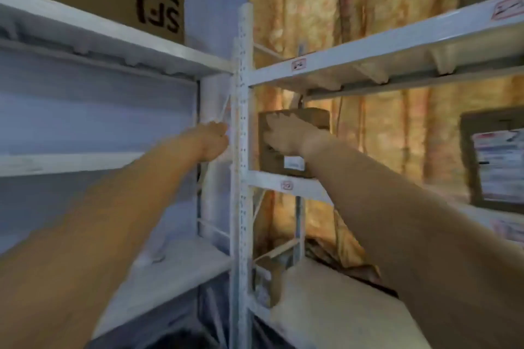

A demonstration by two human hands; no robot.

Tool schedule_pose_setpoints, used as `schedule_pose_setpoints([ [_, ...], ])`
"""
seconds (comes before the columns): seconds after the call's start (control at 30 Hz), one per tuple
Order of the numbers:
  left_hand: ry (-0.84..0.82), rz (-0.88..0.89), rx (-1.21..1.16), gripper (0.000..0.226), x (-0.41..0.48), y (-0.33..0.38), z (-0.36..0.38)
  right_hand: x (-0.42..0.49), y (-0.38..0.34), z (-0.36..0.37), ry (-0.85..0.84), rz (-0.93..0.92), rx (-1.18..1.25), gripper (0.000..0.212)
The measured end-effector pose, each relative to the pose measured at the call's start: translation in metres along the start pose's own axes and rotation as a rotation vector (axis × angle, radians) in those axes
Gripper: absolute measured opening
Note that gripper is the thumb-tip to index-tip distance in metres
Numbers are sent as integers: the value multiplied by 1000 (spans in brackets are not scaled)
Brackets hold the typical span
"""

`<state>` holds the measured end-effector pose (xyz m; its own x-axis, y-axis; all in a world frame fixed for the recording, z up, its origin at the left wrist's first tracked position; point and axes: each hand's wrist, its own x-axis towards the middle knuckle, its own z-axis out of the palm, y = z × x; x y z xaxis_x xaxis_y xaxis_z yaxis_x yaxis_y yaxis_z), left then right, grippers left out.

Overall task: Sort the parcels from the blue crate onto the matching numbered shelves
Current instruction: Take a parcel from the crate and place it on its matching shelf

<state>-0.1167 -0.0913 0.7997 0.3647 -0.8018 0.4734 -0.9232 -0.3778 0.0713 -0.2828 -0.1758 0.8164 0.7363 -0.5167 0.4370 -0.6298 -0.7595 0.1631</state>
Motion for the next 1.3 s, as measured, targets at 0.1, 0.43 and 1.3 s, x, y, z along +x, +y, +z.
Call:
schedule_pose_setpoints([
  [0.1,-115,-183,25,41,-79,-95,49,3,-85,65,-180,-35,234,49],
  [0.43,-473,-490,-95,48,-288,-234,192,-56,-262,265,-561,-259,362,55],
  [1.3,-1115,-560,-263,54,-371,-339,580,-84,-344,699,-1152,-320,452,57],
])
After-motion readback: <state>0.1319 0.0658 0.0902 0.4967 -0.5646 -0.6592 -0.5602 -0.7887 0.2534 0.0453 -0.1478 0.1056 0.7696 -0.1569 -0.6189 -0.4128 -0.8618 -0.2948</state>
